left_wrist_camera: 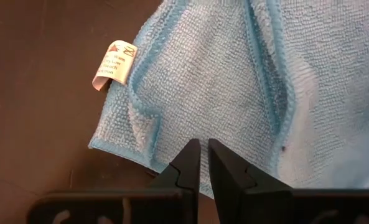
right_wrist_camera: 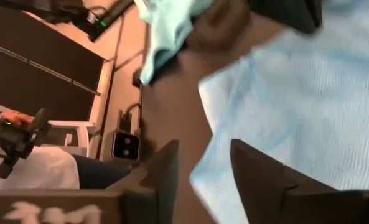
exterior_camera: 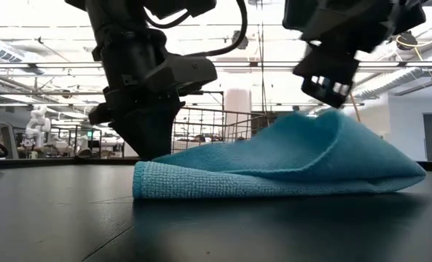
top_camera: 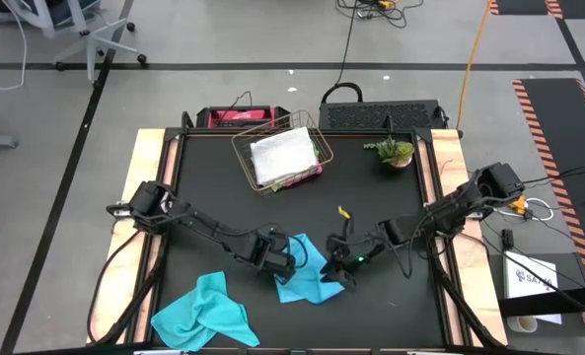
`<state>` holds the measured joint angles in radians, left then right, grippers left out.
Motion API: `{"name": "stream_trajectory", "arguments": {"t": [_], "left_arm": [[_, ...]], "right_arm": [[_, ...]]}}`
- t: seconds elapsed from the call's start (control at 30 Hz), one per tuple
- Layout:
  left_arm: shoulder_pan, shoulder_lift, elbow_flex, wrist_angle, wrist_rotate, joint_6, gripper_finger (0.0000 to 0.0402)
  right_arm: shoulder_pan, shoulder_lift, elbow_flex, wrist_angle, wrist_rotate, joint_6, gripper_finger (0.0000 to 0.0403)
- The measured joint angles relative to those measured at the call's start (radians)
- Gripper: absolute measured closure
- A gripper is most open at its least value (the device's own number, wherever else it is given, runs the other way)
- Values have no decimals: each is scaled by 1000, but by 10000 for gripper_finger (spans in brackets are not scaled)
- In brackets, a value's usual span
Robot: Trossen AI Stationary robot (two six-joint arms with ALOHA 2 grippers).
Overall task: Fold microfiber towels
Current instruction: Fold the right light blue microfiber cloth
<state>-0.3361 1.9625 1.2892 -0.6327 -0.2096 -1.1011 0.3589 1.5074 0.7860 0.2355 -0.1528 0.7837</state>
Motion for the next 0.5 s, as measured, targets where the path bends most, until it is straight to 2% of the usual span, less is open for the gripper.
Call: {"name": "stream_trajectory", "arguments": {"t": [0.13,0.23,0.33,0.5], "left_arm": [[2,0,0,0,0,0,371],[2,0,0,0,-3,-1,371],[2,0,0,0,-6,-3,371],[2,0,0,0,-8,-7,371]], "right_arm": [[-13,0,0,70,7,-87,246],[-31,4,0,45,47,-129,243],[-61,31,0,-13,72,-163,249],[-133,114,0,30,71,-172,278]]}}
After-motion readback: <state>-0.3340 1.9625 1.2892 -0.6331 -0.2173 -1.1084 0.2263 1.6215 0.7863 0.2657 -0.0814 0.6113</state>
